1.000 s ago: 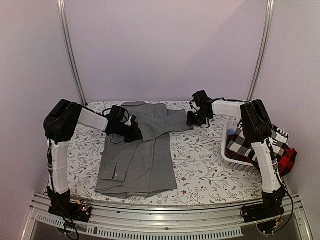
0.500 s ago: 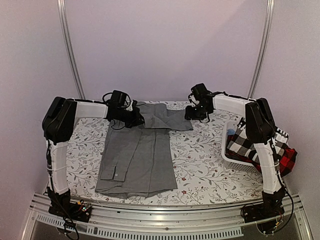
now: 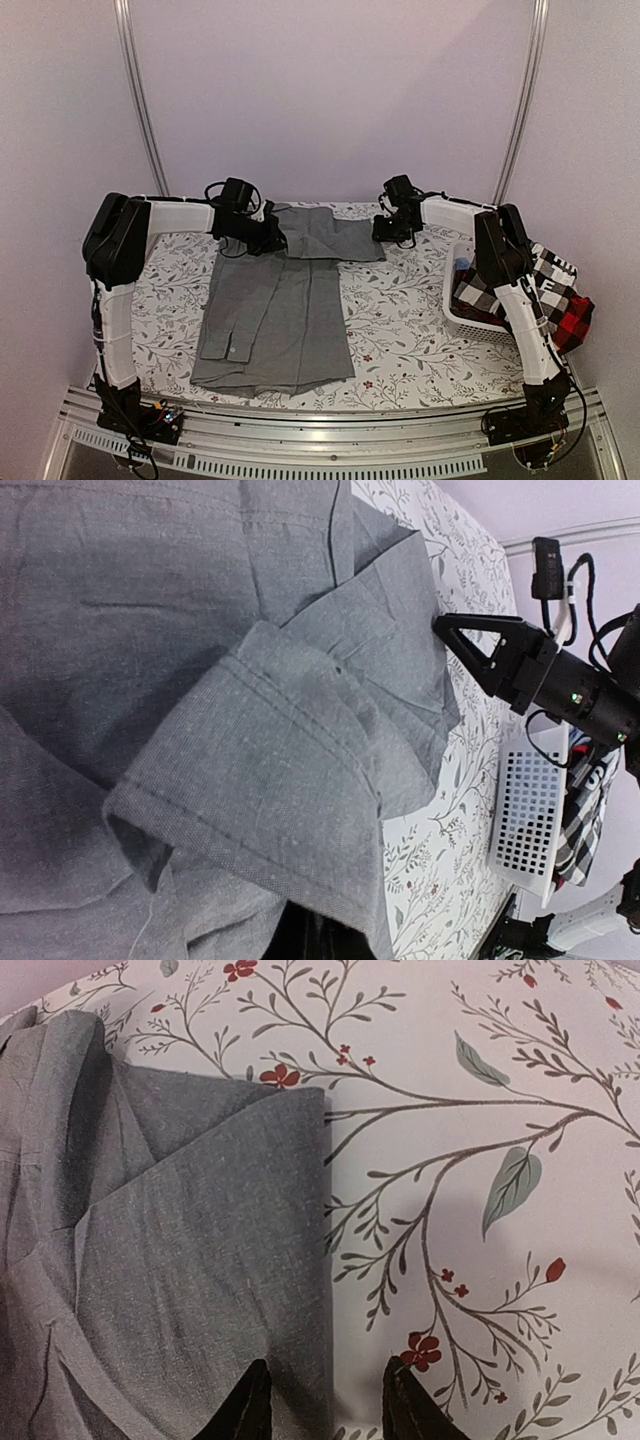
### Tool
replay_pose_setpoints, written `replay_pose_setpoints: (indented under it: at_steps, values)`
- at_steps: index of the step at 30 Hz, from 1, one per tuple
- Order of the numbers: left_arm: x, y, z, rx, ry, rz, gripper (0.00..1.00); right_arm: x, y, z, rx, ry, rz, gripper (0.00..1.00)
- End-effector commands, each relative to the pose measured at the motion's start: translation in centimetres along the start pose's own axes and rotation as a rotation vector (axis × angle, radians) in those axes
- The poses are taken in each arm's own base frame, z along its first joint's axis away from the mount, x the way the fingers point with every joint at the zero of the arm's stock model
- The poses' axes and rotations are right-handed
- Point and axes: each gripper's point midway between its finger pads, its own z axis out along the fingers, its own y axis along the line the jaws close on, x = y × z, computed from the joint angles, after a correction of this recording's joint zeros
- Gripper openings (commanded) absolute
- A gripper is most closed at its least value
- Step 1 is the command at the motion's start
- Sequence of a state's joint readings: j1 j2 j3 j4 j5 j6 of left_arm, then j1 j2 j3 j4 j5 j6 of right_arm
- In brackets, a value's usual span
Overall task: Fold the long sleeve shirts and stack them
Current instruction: Move the right arm to the center of the board with the 1/3-folded shirt.
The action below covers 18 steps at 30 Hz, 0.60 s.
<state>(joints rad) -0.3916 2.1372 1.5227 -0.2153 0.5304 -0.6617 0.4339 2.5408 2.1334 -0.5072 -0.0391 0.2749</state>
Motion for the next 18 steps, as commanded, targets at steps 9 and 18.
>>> replay_pose_setpoints:
  at_steps: [9,18]
  values:
    - [-1.1,-2.1,-1.2,0.023,-0.028,0.036,0.00,4.3,0.2,1.5,0.061,0.096,0.004,0.09]
    - [-0.9,-5.8,0.8,0.079,-0.042,0.046,0.00,-0.4,-5.6,-0.7,0.154,0.013,0.007,0.00]
